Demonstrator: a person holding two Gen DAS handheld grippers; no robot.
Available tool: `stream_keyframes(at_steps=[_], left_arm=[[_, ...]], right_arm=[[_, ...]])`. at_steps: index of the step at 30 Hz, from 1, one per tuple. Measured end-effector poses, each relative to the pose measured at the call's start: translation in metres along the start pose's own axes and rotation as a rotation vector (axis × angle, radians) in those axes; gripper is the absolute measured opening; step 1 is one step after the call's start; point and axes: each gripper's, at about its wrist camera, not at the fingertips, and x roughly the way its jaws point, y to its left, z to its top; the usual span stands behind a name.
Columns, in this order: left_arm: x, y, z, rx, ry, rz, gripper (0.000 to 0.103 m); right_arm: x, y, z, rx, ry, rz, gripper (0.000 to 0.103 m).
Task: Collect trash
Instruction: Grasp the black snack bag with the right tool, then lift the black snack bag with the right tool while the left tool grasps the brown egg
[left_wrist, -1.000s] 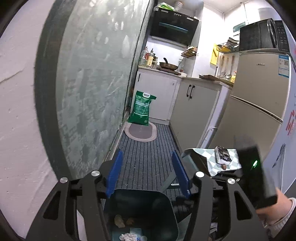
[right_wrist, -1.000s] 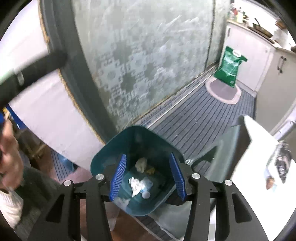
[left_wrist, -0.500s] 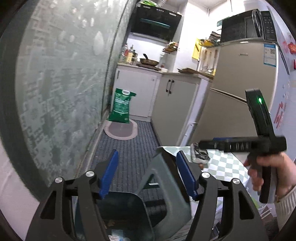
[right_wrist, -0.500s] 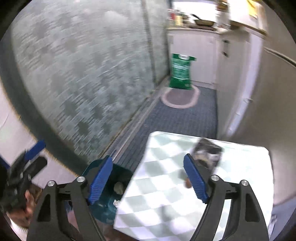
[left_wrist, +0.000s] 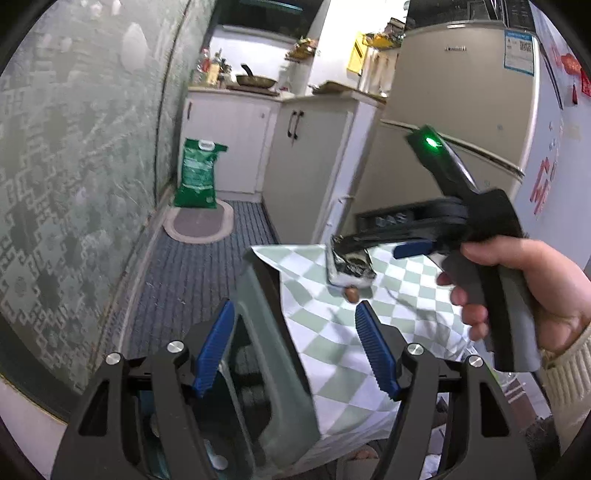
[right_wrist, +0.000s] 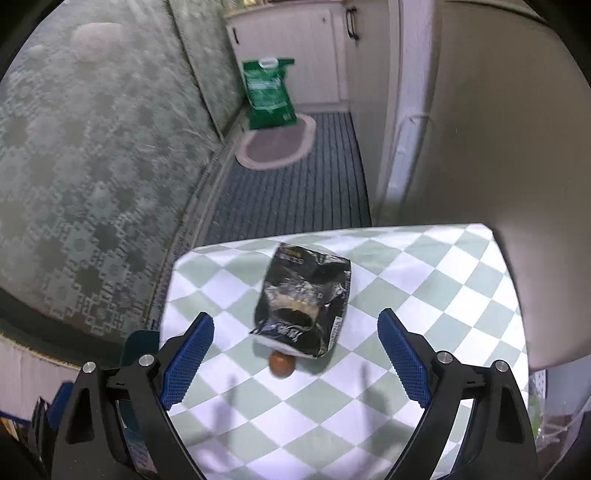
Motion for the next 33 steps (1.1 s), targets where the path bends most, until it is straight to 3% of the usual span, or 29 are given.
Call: stream_keyframes(at_steps=[11, 18, 24, 33], left_arm=[[0.018, -0.014, -0.010, 0.035, 0.070, -0.043, 0.071], [0.025, -0.026, -0.013, 0.070, 0.084, -0.076, 0.071], [0.038, -0.038, -0.013, 0.095, 0.104, -0.078, 0.071], [0.065, -0.052, -0.007, 0.081, 0.123, -0.089, 0.069]], right_arm=[[0.041, 0.013, 0.011, -0.015, 0.064, -0.085, 0.090], [0.045, 0.009, 0.000, -0.082, 0.035, -0.092, 0.060], [0.036, -0.012, -0.004, -0.053, 0.027, 0.024, 0.050], [0.006, -0.041, -0.008, -0.047, -0.030, 0.108, 0.049]])
